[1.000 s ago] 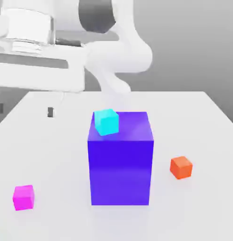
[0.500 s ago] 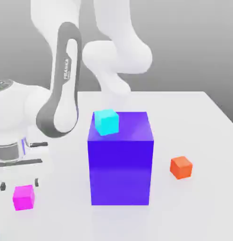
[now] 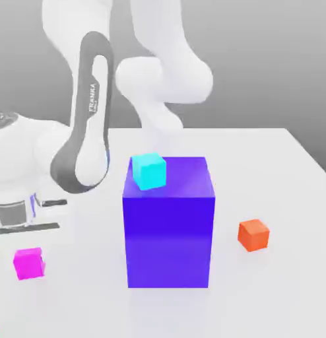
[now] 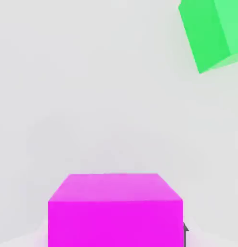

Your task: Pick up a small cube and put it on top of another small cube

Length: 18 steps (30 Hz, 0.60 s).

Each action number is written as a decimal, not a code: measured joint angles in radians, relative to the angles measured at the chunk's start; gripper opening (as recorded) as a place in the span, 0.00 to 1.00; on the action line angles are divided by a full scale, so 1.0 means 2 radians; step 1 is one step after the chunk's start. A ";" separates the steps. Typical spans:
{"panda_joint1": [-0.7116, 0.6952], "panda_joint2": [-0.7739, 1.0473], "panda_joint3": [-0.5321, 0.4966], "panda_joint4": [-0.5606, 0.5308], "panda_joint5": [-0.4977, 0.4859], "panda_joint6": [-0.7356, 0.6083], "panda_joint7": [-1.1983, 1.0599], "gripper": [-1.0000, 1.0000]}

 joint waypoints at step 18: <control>-0.048 0.129 0.061 0.218 -0.015 -0.087 -0.237 1.00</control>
